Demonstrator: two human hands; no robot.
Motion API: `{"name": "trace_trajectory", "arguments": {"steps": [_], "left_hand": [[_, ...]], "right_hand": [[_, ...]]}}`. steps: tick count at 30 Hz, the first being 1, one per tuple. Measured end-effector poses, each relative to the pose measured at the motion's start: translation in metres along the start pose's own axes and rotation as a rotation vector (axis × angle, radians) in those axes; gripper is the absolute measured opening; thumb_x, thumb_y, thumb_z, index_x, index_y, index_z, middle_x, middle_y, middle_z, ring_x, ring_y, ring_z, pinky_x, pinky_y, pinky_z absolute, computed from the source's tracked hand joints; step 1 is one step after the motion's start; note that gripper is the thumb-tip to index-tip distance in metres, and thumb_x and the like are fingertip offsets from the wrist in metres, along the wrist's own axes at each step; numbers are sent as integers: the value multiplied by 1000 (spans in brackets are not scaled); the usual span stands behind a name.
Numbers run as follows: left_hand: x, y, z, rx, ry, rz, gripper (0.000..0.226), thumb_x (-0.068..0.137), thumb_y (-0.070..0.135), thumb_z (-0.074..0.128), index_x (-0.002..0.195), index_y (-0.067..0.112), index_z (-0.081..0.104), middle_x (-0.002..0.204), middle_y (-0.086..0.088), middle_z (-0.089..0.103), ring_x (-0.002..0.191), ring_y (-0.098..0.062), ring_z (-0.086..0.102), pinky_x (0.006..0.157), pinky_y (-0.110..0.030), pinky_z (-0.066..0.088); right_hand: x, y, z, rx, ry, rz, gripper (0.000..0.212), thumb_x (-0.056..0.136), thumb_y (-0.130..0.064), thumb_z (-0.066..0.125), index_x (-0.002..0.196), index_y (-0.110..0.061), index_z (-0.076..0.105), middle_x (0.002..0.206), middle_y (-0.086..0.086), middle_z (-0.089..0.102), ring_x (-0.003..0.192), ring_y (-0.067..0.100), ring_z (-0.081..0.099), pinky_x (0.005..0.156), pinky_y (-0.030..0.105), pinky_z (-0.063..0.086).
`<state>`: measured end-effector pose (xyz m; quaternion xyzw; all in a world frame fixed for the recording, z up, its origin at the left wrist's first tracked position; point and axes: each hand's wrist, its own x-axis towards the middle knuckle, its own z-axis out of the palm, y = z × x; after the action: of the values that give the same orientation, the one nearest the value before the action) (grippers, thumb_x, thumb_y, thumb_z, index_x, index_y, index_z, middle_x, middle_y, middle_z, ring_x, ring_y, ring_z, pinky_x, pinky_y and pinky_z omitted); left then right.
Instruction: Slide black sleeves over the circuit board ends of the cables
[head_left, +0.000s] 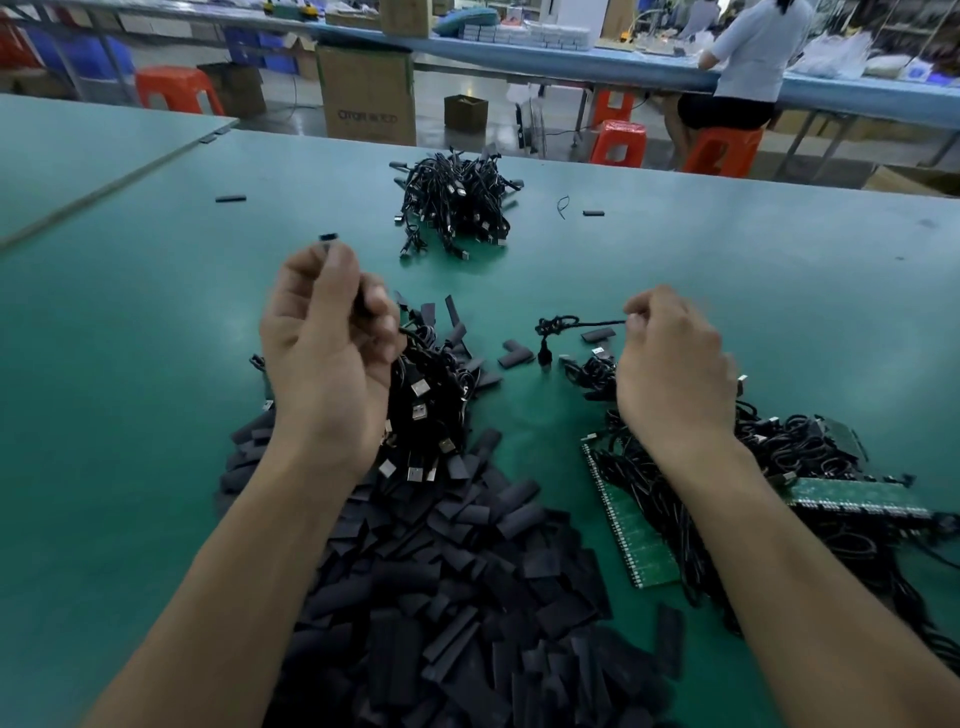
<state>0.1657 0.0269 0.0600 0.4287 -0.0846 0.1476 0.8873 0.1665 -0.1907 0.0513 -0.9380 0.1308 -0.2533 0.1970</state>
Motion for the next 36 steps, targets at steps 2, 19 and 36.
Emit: {"name": "trace_trajectory", "arguments": {"steps": [2,19,36], "left_hand": [[-1,-2,0,163,-66,72,12,99,19,57,87,21,59,66,10,64,62,-4,57,61,-18,46],[2,-30,-15,788,-124,-22,33,106,20,43,133,24,61,56,4,43,48,-2,37,44,-35,33],[-2,-27,-12,730,-282,-116,15,93,7,68,99,20,72,85,1,77,72,-8,70,63,-18,55]], "right_hand": [[-5,-2,5,-185,-99,-85,32,100,-21,53,132,-24,53,128,6,57,117,30,53,98,47,37],[-43,-33,3,-303,-829,-691,30,82,-4,63,105,-21,72,106,2,59,100,25,60,85,35,52],[-22,-21,-13,481,-618,-353,18,93,-12,67,89,-27,57,79,-1,69,75,16,69,74,33,55]]}}
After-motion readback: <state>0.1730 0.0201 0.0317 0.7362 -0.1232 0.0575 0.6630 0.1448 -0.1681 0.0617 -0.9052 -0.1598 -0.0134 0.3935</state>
